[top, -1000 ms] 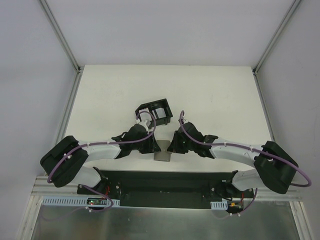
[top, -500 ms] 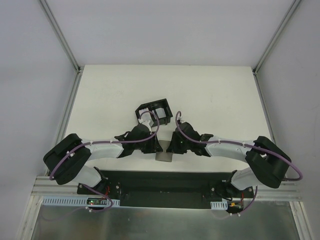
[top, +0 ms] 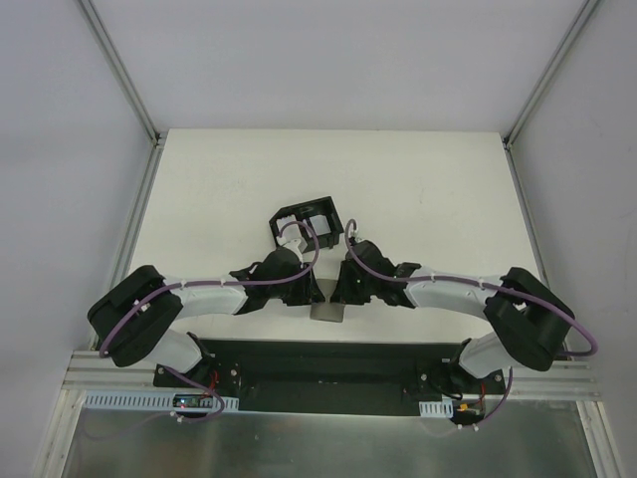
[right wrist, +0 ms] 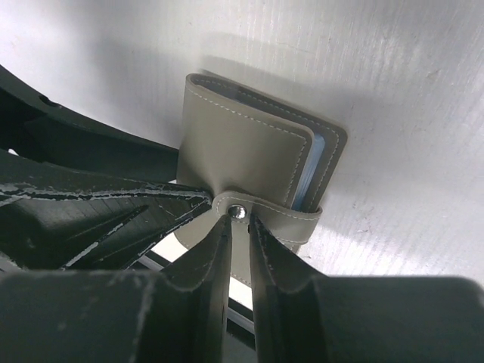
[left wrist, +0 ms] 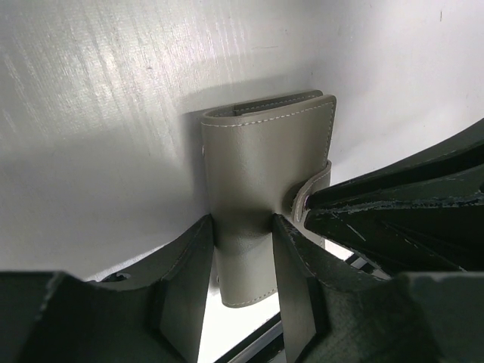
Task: Put the credit cards into the card holder
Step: Close the card holder at the center of the board.
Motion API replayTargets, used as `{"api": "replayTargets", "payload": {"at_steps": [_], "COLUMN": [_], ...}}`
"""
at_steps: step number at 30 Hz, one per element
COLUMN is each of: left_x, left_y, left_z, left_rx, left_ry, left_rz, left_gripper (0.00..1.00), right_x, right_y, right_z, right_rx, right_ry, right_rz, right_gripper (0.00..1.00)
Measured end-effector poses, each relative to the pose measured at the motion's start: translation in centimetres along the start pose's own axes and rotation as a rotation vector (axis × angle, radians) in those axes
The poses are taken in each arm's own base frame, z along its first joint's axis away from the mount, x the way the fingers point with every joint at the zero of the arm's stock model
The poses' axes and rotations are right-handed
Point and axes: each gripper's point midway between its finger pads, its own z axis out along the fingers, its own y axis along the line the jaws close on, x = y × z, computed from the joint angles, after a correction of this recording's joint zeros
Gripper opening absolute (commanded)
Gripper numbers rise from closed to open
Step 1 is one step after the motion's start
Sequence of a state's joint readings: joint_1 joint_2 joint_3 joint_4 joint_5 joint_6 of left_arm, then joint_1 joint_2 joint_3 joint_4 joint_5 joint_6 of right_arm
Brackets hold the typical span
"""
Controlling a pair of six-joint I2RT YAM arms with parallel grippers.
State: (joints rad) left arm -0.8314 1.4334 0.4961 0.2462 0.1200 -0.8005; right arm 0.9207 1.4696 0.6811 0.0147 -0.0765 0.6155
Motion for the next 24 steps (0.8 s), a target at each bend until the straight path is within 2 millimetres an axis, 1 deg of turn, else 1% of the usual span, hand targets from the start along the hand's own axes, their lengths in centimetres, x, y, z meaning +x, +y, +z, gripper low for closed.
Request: {"api": "replayTargets", "payload": {"at_steps": [2, 11, 19, 24], "left_x": [-0.06, -0.1, -0.11, -0.11], "left_y": [-0.07, -0.14, -0.14, -0.13], "left_z": [0.01, 0.08, 0.08, 0.08], "left_rx": [0.003, 0.005, 0.005, 0.005], "left_ry": [-0.002, -0.004, -0.004, -0.005], "left_rz": [0.0, 0.001, 0.001, 0.001], "left_gripper": [0.37, 0.37, 0.36, 0.36], "right_x": [-0.1, -0.32, -0.42, -0.35], "right_y": [-0.11, -0.1, -0.42, -0.36], "right_z": [-0.04, 0.09, 0.2, 0.32], "right_rx": [0.017, 0.102, 0.105, 0.071], "right_ry": [0.005, 0.089, 0.169, 0.253], "right_rz": [-0.013, -0.092, -0.097, -0.093], "right_gripper": [0.2, 0.22, 0.16, 0.17]}}
